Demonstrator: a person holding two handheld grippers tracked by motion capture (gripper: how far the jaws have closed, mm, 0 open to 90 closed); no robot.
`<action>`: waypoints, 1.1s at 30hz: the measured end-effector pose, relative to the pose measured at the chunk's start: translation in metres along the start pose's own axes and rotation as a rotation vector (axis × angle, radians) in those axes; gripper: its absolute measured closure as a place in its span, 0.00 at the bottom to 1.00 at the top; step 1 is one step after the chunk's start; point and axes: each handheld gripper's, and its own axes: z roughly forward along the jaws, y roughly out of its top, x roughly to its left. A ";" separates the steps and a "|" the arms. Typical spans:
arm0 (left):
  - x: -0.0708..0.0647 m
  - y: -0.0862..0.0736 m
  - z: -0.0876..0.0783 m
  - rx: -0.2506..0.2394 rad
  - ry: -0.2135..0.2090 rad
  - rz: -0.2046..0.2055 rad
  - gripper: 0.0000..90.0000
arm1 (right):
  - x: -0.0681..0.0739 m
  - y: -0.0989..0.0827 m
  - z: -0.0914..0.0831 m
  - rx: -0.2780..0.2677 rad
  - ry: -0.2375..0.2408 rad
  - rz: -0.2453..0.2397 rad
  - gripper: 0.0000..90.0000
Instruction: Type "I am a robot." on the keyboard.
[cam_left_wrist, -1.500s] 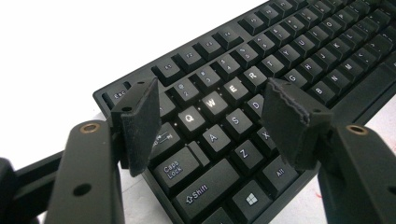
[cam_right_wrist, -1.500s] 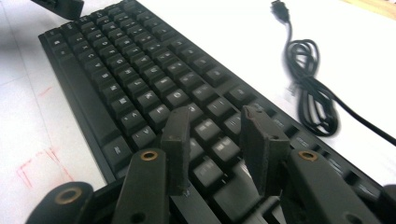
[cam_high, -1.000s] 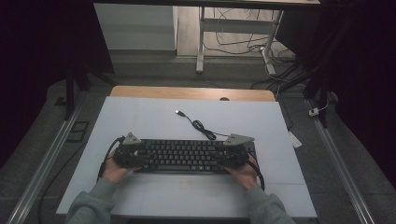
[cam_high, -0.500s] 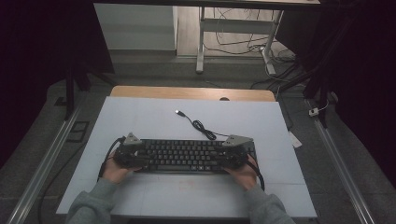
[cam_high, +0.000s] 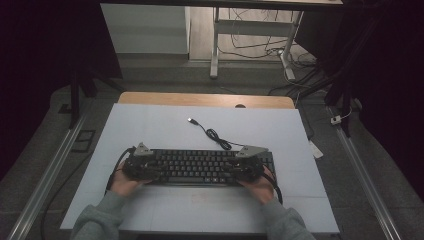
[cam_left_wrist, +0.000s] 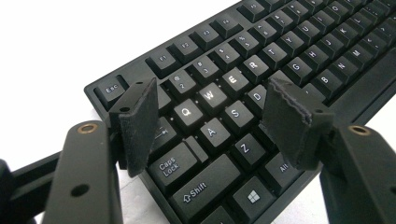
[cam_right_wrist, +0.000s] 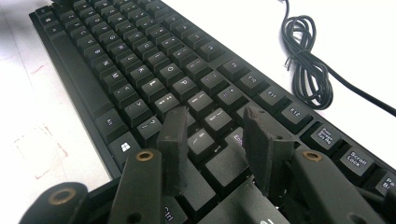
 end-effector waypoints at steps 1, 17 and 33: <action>-0.001 0.000 0.000 -0.001 0.000 0.001 0.40 | 0.000 0.000 0.000 0.001 0.000 0.000 0.67; -0.011 0.009 -0.007 -0.056 -0.027 0.019 0.40 | -0.001 0.000 -0.001 -0.003 -0.003 0.002 0.67; -0.015 0.021 0.000 -0.030 -0.066 0.030 0.42 | -0.001 0.000 -0.001 -0.006 -0.008 0.006 0.66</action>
